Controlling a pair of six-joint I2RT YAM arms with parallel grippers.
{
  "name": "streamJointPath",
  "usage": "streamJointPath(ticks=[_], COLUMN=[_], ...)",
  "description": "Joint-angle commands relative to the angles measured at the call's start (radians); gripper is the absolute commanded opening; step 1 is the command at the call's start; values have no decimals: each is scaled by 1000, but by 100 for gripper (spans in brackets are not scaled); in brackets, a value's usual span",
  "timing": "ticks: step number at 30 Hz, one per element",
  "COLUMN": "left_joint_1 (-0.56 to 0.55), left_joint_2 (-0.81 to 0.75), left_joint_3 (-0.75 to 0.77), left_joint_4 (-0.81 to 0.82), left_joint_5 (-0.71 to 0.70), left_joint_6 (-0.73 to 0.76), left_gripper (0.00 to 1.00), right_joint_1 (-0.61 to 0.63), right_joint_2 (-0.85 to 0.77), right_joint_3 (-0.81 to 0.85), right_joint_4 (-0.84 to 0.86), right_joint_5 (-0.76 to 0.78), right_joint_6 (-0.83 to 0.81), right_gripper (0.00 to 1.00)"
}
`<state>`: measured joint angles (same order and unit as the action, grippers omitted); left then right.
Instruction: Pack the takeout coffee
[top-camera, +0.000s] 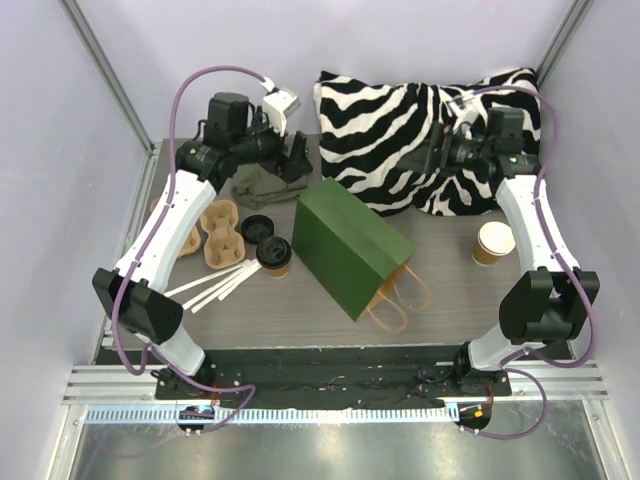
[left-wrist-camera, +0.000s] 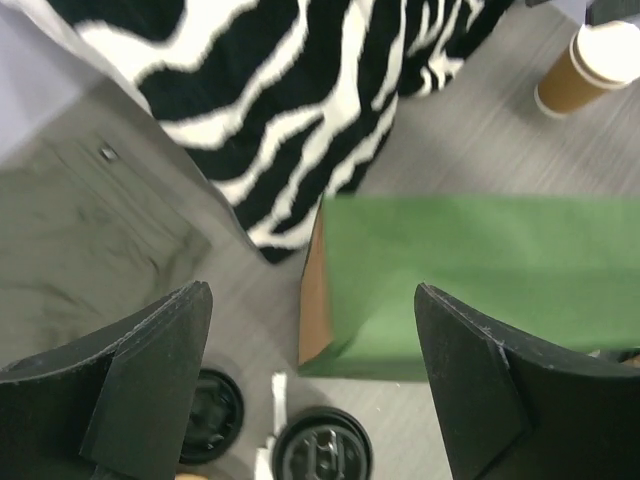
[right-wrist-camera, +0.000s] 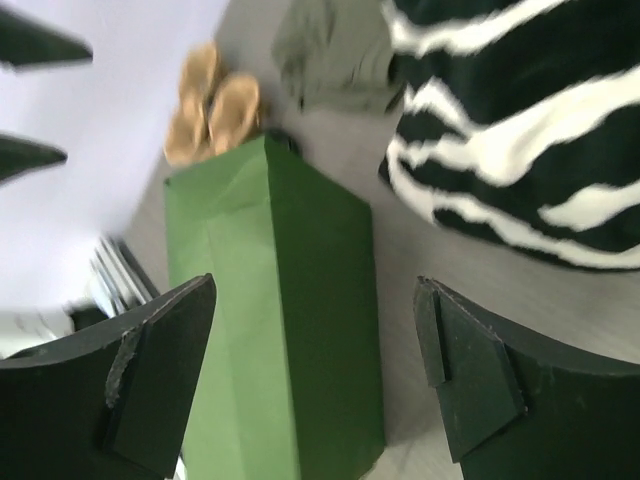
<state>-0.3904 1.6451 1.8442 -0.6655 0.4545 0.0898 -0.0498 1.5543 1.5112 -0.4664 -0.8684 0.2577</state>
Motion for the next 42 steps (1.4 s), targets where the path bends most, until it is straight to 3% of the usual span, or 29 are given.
streamJointPath(ticks=[1, 5, 10, 18, 22, 25, 29, 35, 38, 39, 41, 42], left_joint_1=[2, 1, -82, -154, -156, -156, -156, -153, -153, -151, -150, -150], left_joint_2=[-100, -160, -249, -321, -330, -338, -350, -376, -381, -387, -392, -396], left_joint_3=[-121, -190, -270, -407, -430, -456, -496, -513, -513, -513, -514, -514], left_joint_4=[12, 21, -31, -19, 18, 70, 135, 184, 208, 216, 222, 225], left_joint_5=[32, 125, 72, 98, 102, 101, 99, 49, 43, 39, 36, 35], left_joint_6=[-19, 46, 197, 272, 248, 199, 133, 47, -1, -10, -25, -30], left_gripper=[88, 89, 91, 92, 92, 92, 92, 92, 92, 92, 92, 92], right_joint_1=[50, 50, 50, 11, 10, 10, 16, 50, 50, 50, 50, 50], right_joint_2=[-68, -125, -160, -256, -330, -404, -464, -453, -473, -485, -525, -539], right_joint_3=[29, -31, -54, -107, -218, -339, -476, -540, -572, -588, -594, -591], right_joint_4=[-269, -362, -510, -756, -819, -763, -495, -284, -186, -169, -138, -135], right_joint_5=[90, 169, 190, 200, 200, 163, 115, 97, 94, 101, 132, 140], right_joint_6=[-365, -532, -671, -922, -1063, -1111, -1003, -848, -766, -744, -698, -683], right_gripper=[89, 90, 91, 91, 88, 88, 88, 81, 62, 48, 33, 12])
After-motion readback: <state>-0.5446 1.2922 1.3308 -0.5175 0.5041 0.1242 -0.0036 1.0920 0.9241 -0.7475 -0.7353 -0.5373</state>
